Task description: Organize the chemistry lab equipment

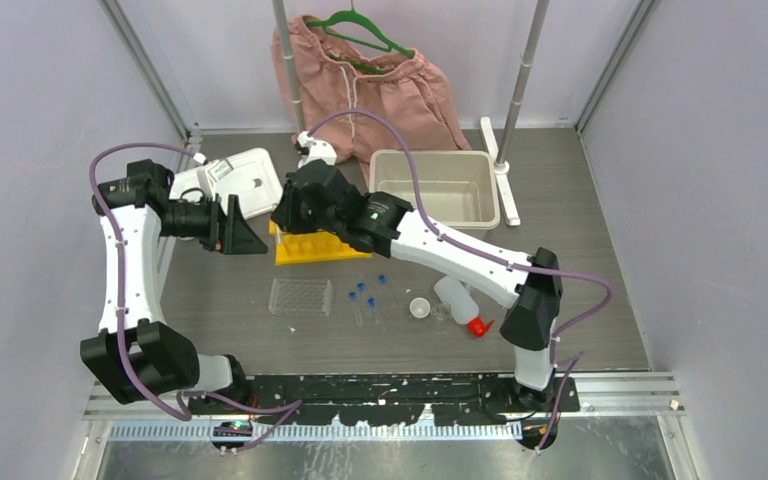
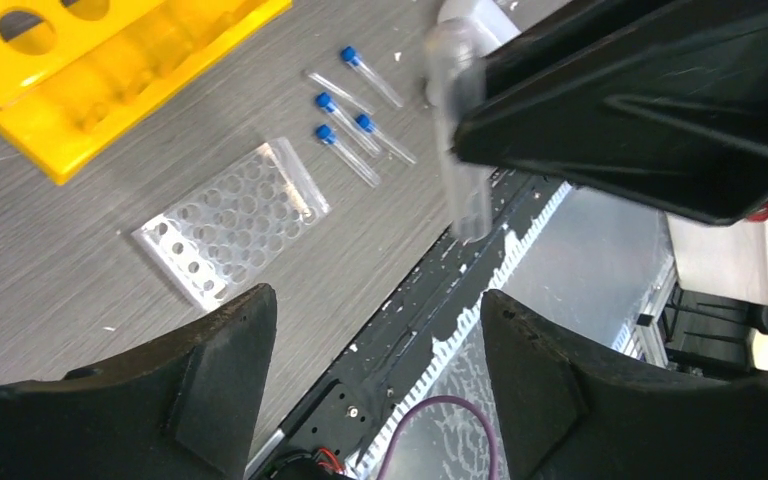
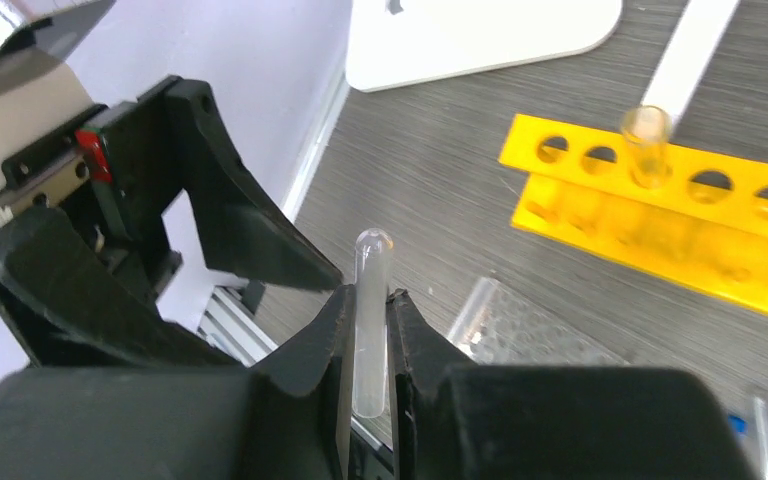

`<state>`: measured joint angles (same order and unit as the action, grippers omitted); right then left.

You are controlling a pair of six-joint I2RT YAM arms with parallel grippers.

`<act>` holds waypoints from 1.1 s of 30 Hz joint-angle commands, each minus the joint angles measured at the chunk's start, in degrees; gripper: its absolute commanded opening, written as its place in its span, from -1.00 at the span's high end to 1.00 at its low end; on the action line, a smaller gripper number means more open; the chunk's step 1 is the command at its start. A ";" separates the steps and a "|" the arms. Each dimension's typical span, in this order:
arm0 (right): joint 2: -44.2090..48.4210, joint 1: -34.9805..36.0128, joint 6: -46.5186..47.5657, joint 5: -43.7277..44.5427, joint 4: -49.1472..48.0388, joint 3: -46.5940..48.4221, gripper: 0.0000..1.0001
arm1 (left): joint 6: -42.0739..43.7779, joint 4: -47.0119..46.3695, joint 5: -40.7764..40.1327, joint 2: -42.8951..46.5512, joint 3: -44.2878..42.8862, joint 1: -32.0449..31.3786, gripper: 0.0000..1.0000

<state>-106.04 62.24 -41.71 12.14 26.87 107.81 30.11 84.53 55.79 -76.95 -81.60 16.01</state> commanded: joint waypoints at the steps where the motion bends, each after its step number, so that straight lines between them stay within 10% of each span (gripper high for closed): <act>1: -2.82 1.00 -2.43 -0.81 -5.31 4.80 0.92 | 3.43 3.81 5.84 1.37 -2.07 -0.88 -0.44; 25: -5.56 1.46 -8.46 -5.71 -10.81 4.95 0.91 | -1.53 -2.49 4.81 0.65 -0.76 -1.08 0.58; 33: -4.92 -0.99 -7.43 -7.99 -4.50 8.10 0.01 | 3.76 -2.57 2.80 2.48 0.50 -1.13 1.00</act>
<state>-111.90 62.78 -49.21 7.18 20.38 111.35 29.74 83.09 57.93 -76.93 -81.47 15.09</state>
